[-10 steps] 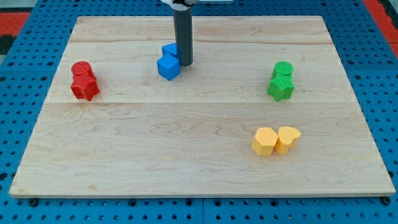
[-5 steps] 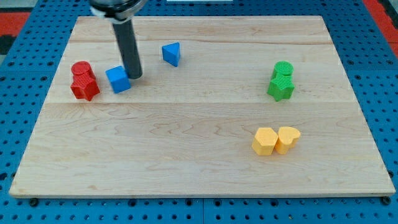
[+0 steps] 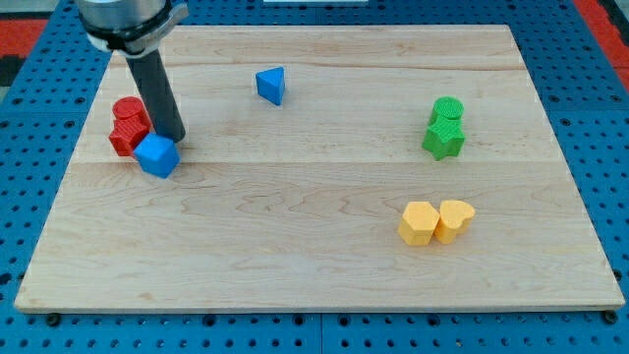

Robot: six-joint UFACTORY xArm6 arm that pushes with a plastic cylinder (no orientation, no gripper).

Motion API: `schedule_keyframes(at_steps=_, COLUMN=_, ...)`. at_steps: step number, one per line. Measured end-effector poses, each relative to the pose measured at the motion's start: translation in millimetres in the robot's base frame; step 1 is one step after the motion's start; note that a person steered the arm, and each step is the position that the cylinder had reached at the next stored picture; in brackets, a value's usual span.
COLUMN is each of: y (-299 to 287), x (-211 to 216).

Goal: Place the blue blocks below the red blocks

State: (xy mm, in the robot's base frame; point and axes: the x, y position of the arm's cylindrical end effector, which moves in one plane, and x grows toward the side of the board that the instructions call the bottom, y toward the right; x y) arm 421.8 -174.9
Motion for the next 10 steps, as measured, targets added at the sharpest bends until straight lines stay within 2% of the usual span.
schedule_keyframes(at_steps=2, y=-8.0, x=57.2)
schedule_keyframes(at_steps=3, y=-20.1, x=74.8)
schedule_keyframes(at_steps=4, y=-21.5, x=73.1)
schedule_keyframes(at_steps=6, y=85.7, x=-28.0)
schedule_keyframes(at_steps=8, y=177.6, x=-71.8)
schedule_keyframes(at_steps=9, y=187.1, x=-110.9)
schedule_keyframes(at_steps=10, y=164.8, x=-117.2)
